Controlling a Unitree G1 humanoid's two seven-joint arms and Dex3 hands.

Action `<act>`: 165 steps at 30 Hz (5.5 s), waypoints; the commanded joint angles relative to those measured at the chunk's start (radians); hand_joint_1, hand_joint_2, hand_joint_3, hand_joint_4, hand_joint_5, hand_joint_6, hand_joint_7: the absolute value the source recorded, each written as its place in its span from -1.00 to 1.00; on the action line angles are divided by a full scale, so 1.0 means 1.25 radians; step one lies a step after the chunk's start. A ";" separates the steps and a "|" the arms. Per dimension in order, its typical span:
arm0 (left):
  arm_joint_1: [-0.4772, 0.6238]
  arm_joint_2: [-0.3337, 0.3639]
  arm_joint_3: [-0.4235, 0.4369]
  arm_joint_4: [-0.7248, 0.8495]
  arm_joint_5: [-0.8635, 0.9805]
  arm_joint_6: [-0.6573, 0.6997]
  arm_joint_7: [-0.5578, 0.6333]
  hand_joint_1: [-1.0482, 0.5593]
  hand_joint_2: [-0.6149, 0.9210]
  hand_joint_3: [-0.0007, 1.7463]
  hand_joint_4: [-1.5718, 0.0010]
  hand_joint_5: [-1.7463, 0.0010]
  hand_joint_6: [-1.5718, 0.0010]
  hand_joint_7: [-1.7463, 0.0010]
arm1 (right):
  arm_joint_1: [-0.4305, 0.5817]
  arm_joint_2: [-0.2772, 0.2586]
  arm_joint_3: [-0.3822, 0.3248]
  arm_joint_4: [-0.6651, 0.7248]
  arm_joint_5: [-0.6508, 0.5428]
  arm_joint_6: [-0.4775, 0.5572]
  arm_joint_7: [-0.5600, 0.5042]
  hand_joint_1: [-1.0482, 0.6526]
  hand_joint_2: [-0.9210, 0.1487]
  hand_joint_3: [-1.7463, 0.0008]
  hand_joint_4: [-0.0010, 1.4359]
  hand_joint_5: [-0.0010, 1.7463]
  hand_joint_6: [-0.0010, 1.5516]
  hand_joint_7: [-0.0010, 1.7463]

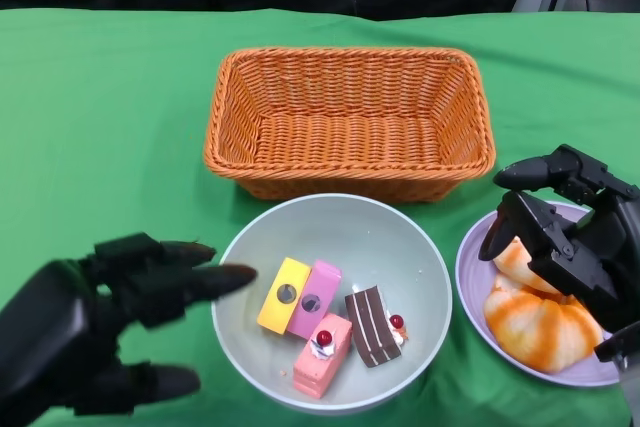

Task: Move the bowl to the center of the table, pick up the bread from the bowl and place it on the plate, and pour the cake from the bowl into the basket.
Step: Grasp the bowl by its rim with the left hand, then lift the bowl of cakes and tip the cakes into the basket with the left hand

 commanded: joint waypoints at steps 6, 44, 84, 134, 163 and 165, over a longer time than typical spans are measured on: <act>-0.122 -0.035 0.090 0.190 0.291 -0.345 0.250 -0.08 0.85 -0.98 0.17 0.79 0.15 0.90 | 0.005 0.018 -0.017 -0.011 -0.011 0.006 -0.020 0.10 -0.80 0.35 0.07 0.72 0.01 0.24; -0.093 0.107 -0.281 -0.191 0.427 0.333 0.029 -0.19 0.89 -0.98 -0.03 0.98 -0.06 0.99 | 0.065 0.096 0.026 -0.090 -0.067 -0.001 -0.058 0.12 -0.63 0.14 0.12 0.69 0.06 0.19; -0.291 0.090 -0.502 0.301 0.392 0.281 0.466 0.12 0.97 -0.95 0.05 -0.74 -0.24 0.07 | 0.073 0.108 0.041 -0.063 -0.088 -0.058 -0.045 0.10 -0.55 0.12 0.09 0.77 0.03 0.25; -0.379 -0.077 -0.236 0.048 -0.452 0.504 -0.081 0.34 0.49 0.43 0.11 -0.98 0.10 -0.74 | 0.046 0.118 0.038 0.098 -0.138 -0.175 -0.043 0.17 -0.60 0.08 0.11 0.77 -0.01 0.33; -0.786 -0.297 -0.164 0.534 -0.448 0.505 -0.112 0.25 0.57 0.23 -0.02 -0.83 -0.05 -0.50 | 0.047 0.125 0.089 0.184 -0.233 -0.228 -0.074 0.19 -0.61 0.07 0.07 0.74 -0.10 0.43; -0.783 -0.315 -0.158 0.518 -0.472 0.535 -0.123 0.23 0.52 0.29 -0.01 -0.84 -0.06 -0.53 | 0.045 0.123 0.092 0.192 -0.234 -0.232 -0.072 0.18 -0.59 0.06 0.07 0.74 -0.10 0.43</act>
